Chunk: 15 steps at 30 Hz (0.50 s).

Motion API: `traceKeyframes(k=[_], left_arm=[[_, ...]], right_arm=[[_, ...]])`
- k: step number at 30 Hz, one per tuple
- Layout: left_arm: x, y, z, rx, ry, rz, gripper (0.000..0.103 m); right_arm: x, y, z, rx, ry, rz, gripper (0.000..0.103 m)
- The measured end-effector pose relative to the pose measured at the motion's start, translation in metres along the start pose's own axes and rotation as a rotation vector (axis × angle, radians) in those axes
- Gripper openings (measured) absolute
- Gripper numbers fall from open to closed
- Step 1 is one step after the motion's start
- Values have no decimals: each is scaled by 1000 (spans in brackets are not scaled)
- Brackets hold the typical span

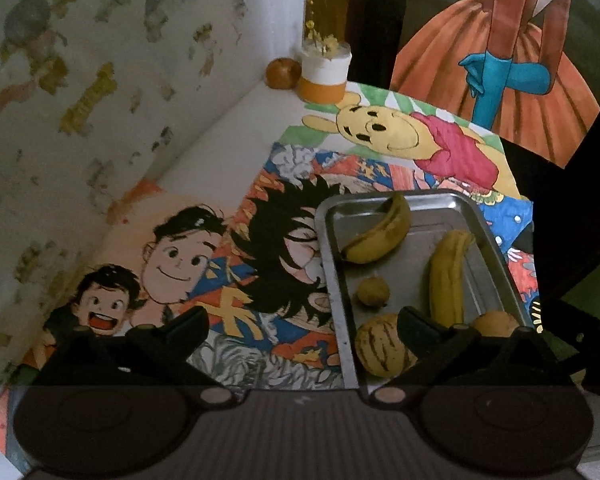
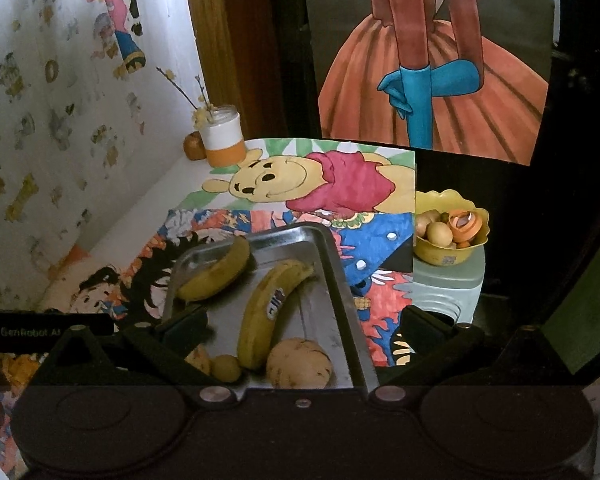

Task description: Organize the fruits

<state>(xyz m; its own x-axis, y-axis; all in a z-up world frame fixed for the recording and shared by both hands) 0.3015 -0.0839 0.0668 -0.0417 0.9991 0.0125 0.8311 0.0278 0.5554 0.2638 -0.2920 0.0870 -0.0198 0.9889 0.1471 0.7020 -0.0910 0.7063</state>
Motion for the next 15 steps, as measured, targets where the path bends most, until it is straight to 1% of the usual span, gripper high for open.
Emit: traceKeyframes(k=[6,15], left_arm=[[9,0,-12,-7,-2,11,102],[24,-14,-22,2,-32,27,102]], right_arm=[[7,1,-8,1,-2,10,102],[21,-12,-26,-4,-47,39,102]])
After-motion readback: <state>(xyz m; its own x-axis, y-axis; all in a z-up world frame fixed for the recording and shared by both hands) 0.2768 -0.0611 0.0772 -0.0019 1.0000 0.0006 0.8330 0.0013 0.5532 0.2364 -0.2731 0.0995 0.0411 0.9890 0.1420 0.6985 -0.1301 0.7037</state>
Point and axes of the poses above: each gripper's, at about its wrist camera, not at the fingertips, and z roughly the way its jaws point, x to its left, y to its top, the point moved 4 cm from there along z, roughly the way its jaws point, and after that the axes turned 4 degrees about y, right-handed, at the moved point
